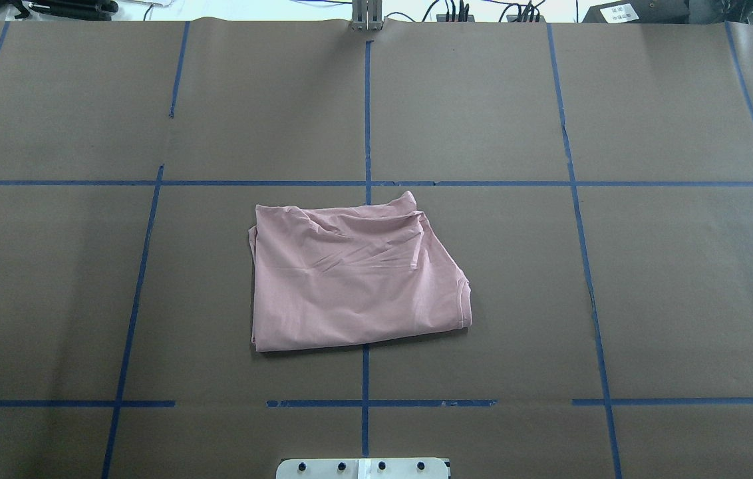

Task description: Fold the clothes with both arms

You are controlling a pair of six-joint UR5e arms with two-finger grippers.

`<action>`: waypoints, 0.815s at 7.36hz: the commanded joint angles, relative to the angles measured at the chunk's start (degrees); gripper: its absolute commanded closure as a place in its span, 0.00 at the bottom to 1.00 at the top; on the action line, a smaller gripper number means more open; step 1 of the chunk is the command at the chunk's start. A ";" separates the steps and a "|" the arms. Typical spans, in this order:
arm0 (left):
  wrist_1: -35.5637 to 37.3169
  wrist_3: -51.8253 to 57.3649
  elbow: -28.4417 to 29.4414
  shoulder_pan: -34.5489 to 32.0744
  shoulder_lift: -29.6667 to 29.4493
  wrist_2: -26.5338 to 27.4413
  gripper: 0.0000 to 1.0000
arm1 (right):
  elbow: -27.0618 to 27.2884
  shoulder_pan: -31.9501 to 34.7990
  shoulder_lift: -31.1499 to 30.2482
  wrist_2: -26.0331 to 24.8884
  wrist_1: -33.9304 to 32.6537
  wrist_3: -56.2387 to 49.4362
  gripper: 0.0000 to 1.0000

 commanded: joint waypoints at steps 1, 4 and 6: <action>0.09 0.00 0.01 0.00 0.00 0.09 0.00 | 0.12 0.00 0.00 0.00 -0.01 0.00 0.00; 0.09 0.00 0.01 0.09 0.09 0.09 0.00 | 0.21 0.00 0.00 0.00 -0.01 0.00 0.00; 0.09 -0.09 0.01 0.00 0.00 0.87 0.00 | 0.21 0.00 0.00 0.00 -0.01 0.00 0.00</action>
